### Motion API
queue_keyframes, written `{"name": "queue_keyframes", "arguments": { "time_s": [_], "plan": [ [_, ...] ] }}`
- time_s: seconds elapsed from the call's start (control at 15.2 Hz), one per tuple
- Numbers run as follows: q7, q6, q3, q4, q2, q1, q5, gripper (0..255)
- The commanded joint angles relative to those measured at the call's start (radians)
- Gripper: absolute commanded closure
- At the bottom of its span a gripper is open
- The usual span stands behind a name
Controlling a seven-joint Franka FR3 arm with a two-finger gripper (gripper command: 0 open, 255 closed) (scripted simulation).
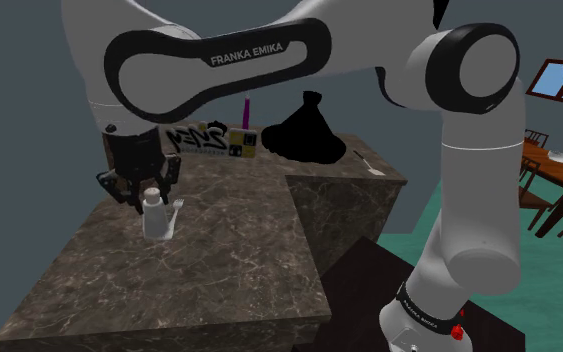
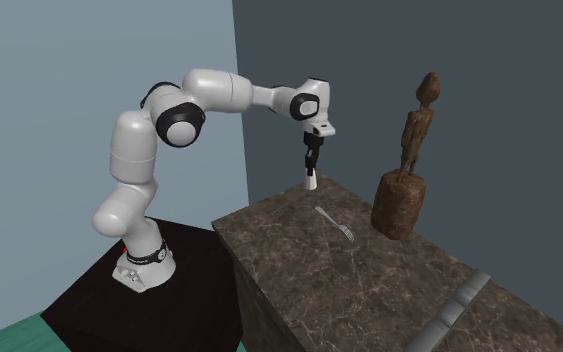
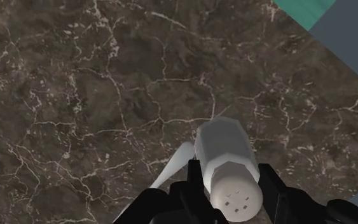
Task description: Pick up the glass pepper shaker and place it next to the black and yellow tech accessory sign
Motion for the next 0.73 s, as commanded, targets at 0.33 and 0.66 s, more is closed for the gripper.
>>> {"name": "queue_keyframes", "arguments": {
  "time_s": [0.33,0.66],
  "plan": [
    [-0.015,-0.086,0.005,0.078,-0.012,0.005,0.010,255],
    [-0.023,-0.153,0.007,0.146,-0.012,0.013,0.012,255]
  ]
}}
